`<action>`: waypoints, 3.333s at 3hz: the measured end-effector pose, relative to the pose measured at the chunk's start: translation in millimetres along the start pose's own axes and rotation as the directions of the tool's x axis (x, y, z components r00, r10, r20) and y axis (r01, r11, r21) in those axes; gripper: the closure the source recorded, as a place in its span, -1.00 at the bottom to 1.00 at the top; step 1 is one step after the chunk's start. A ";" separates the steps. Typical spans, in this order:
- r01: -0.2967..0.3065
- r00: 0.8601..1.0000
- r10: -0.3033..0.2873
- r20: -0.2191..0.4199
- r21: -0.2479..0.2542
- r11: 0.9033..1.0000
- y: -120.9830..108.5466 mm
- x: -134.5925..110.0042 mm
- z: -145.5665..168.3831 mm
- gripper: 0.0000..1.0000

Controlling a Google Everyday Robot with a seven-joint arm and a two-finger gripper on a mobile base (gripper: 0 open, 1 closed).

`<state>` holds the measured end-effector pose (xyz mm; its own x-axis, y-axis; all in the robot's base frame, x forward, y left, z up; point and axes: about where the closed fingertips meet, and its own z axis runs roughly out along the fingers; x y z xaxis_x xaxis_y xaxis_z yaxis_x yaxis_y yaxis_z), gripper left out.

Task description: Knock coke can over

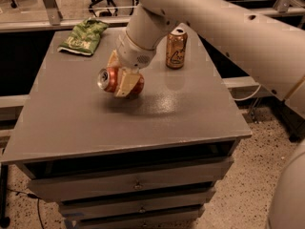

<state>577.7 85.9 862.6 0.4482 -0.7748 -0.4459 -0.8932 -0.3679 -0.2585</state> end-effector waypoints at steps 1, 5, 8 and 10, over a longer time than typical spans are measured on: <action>0.071 0.995 -0.075 -0.061 -0.064 0.995 14.6 -9.6 14.7 0.56; 0.182 0.979 -0.195 -0.058 -0.182 0.966 38.6 -30.3 36.5 -1.00; 0.247 0.956 -0.277 -0.092 -0.252 0.936 48.4 -18.2 26.4 -1.00; 0.097 0.989 -0.115 -0.095 -0.175 0.980 45.6 30.9 -17.3 -1.00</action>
Offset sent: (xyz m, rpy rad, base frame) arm -0.0402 0.0284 -0.0207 -0.1378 -0.0070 0.1604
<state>550.2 36.3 851.9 0.5421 -0.7729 -0.3298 -0.8382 -0.5255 -0.1461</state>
